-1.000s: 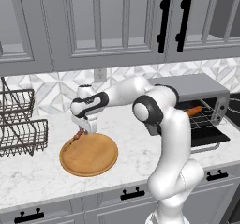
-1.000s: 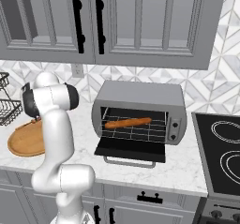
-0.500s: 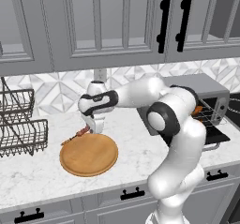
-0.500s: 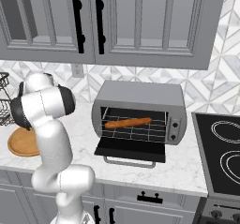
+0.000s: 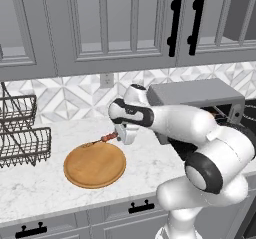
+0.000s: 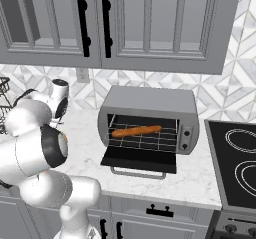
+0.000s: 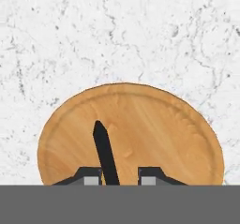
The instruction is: Pick up the kebab skewer and baguette bread, and place them inside the toaster oven. Close the toaster oven door and start by setting the timer.
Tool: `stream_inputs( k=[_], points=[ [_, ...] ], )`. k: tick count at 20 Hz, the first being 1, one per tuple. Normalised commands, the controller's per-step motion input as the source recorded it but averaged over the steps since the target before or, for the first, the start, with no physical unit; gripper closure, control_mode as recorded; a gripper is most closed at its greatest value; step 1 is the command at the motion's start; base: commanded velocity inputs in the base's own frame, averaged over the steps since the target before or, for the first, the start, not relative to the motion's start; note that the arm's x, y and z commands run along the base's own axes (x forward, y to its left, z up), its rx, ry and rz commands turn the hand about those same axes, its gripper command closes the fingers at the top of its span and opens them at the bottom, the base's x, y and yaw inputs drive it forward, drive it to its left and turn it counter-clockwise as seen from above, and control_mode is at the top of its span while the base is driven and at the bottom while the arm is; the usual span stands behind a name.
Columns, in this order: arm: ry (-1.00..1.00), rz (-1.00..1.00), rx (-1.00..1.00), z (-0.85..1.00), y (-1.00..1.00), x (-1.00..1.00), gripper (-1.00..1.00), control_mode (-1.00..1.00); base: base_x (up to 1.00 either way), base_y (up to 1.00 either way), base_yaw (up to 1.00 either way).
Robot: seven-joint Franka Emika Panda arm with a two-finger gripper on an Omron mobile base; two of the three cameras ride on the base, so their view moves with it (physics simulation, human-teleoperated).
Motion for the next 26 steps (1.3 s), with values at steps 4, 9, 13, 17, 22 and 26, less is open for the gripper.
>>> stream_inputs(
  k=[4,9,13,17,22,26],
  points=[
    [-0.35,0.00,0.00,0.45,-0.48,-0.82,1.00,-1.00,0.00,0.00,0.00],
    [-0.19,-0.12,0.00,0.60,-0.56,-0.32,1.00,-1.00,0.00,0.00,0.00],
    [-0.05,-0.03,0.00,0.73,-0.90,-0.48,1.00,-1.00,0.00,0.00,0.00],
    [-0.04,-0.04,0.00,0.76,-0.64,-0.62,1.00,-1.00,0.00,0.00,0.00],
    [-0.05,-0.06,0.00,0.33,-0.88,-0.43,1.00,-1.00,0.00,0.00,0.00],
    [-0.06,-0.05,0.00,0.33,-1.00,-0.28,1.00,-1.00,0.00,0.00,0.00]
  ],
)
